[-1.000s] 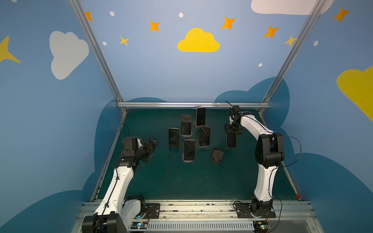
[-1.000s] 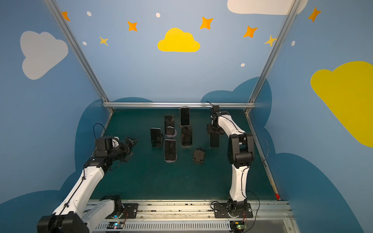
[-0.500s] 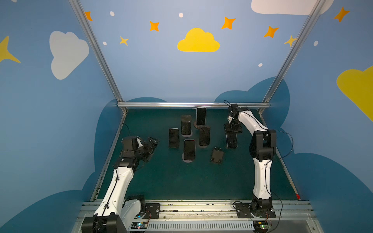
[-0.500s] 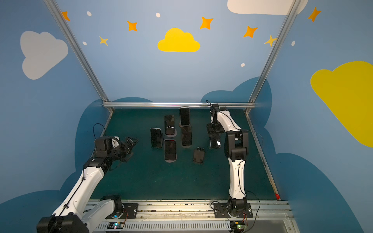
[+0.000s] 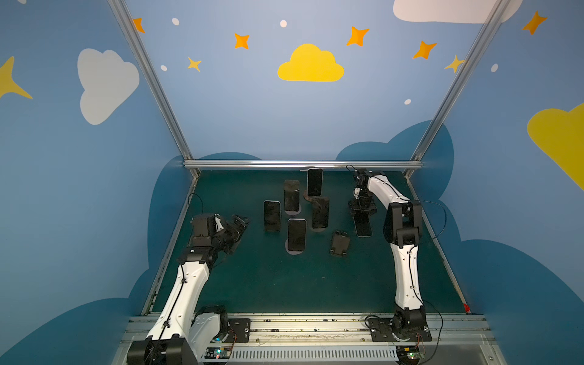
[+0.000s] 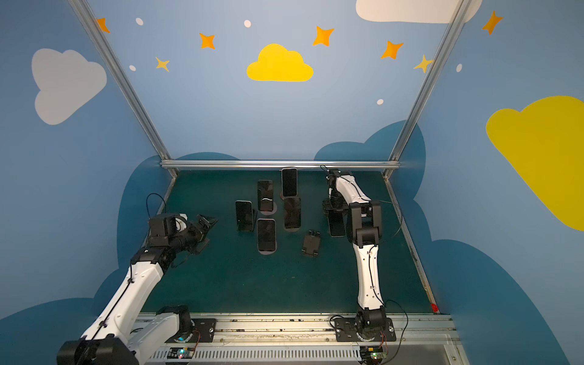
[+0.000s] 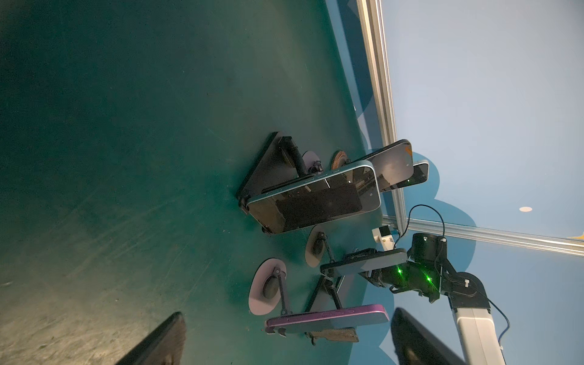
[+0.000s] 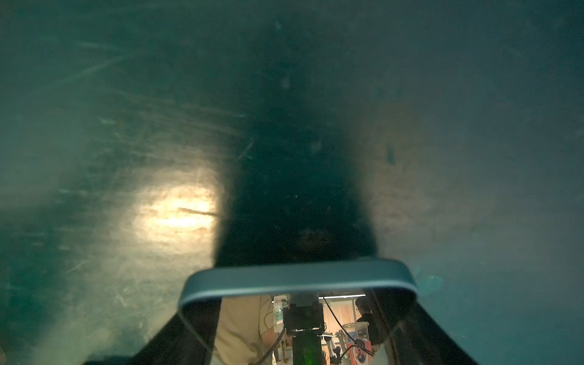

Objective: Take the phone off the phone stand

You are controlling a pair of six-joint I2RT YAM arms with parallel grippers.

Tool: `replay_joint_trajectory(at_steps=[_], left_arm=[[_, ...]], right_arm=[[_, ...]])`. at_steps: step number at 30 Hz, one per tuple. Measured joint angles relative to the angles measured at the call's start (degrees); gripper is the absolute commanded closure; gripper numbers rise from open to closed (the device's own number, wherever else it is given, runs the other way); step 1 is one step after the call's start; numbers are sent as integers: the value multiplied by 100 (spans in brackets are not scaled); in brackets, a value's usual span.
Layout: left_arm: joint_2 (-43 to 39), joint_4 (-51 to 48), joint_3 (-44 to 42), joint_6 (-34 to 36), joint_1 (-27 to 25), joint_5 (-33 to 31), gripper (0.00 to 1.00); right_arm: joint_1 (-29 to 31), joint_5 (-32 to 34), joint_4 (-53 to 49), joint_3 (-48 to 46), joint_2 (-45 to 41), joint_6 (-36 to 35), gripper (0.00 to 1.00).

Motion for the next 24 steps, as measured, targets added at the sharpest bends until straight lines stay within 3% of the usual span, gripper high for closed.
replay_joint_trajectory(at_steps=[7, 24], left_arm=[[0, -35, 0, 15, -7, -26, 0], [48, -52, 0, 15, -28, -46, 0]], right_arm=[[33, 50, -264, 450, 275, 46, 32], [59, -20, -306, 424, 271, 216, 24]])
